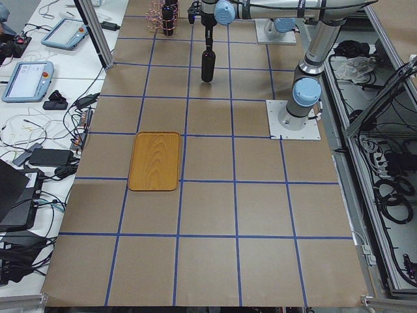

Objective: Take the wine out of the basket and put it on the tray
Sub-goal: 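Lift the bottle with the left gripper and carry it to the wooden tray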

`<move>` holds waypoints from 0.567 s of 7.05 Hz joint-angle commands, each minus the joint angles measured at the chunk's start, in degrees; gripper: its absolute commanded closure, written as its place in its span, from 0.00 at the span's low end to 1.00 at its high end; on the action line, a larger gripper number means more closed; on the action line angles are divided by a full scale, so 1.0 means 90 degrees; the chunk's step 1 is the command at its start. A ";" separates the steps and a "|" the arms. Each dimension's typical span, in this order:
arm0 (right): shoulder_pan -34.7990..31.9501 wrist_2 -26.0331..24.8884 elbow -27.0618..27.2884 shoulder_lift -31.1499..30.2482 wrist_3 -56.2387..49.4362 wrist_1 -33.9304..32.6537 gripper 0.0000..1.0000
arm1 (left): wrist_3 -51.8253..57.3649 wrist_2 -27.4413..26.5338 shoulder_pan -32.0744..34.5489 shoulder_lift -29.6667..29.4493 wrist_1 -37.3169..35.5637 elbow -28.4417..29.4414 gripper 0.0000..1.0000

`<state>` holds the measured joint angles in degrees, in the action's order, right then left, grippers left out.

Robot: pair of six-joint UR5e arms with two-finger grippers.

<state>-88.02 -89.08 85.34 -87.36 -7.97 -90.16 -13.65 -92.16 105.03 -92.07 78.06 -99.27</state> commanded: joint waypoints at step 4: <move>-0.0014 -0.0063 0.0000 0.0010 0.0006 -0.0002 0.00 | 0.1697 -0.0014 -0.1491 0.0025 0.0868 0.0834 1.00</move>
<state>-88.08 -89.62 85.34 -87.35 -7.91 -90.19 -3.08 -92.32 95.67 -91.85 85.48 -92.51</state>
